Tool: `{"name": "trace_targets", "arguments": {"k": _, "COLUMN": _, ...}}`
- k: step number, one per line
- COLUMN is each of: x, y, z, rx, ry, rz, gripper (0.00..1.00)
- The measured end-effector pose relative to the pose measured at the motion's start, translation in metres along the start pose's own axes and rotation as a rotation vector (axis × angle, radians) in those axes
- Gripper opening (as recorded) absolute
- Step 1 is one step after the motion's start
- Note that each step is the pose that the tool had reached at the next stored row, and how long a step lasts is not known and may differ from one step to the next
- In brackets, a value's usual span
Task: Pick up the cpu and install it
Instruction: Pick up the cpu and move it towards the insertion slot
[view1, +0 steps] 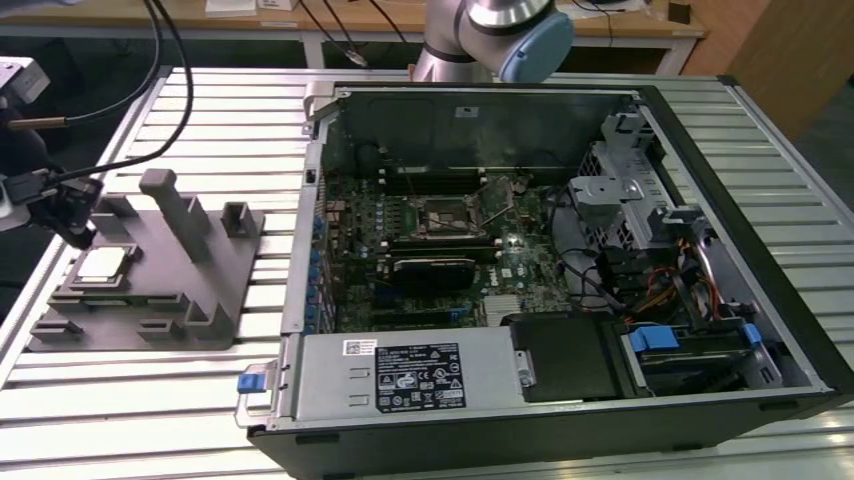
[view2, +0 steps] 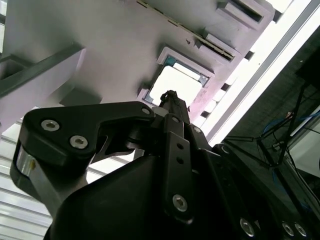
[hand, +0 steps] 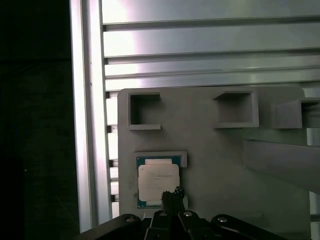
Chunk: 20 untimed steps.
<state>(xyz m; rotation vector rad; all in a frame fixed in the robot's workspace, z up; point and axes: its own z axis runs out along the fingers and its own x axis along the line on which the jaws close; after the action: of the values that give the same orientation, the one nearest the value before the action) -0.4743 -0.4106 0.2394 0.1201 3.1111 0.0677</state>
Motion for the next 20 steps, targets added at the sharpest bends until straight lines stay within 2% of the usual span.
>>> {"name": "trace_targets", "arguments": {"k": 20, "x": 0.0021, "y": -0.006, "z": 0.0248, "rx": 0.0002, "ry": 0.0018, "rz": 0.0, "gripper": 0.11}}
